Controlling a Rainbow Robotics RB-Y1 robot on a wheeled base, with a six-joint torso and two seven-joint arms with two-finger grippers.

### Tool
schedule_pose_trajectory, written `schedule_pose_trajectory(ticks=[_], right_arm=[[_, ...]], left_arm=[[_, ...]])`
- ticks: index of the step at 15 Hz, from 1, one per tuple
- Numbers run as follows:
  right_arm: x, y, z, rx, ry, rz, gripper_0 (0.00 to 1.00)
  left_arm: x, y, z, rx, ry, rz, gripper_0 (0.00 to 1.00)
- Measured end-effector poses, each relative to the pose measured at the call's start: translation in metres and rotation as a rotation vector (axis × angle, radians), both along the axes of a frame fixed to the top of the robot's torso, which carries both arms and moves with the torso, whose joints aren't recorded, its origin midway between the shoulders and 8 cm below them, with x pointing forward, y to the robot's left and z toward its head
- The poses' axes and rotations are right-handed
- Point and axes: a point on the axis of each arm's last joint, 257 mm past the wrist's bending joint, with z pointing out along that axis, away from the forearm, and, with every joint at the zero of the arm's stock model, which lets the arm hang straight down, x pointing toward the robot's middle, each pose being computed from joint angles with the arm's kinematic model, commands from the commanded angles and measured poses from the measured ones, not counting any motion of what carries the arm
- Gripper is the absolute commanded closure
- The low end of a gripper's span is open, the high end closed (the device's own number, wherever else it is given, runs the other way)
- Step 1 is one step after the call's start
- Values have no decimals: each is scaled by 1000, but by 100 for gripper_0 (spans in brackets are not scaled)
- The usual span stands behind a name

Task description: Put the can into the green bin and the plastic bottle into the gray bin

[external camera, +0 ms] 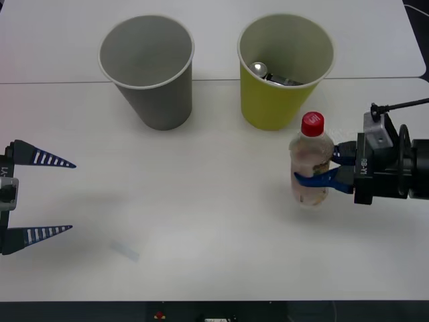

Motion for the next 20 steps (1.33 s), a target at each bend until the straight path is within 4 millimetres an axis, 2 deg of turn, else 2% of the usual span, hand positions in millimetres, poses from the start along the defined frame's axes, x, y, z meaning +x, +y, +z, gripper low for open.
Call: schedule_pose_trajectory(ticks=[6,12,17,20], right_arm=[[-9,25,32,-39,70,-101,100],[-23,57,72,-45,116,-129,100],[-18,81,98,-93,40,-79,100],[-5,93,116,-151,-20,-45,100]], left_arm=[[0,0,0,0,0,0,0],[0,0,0,0,0,0,0],[0,0,0,0,0,0,0],[0,0,0,0,0,0,0]])
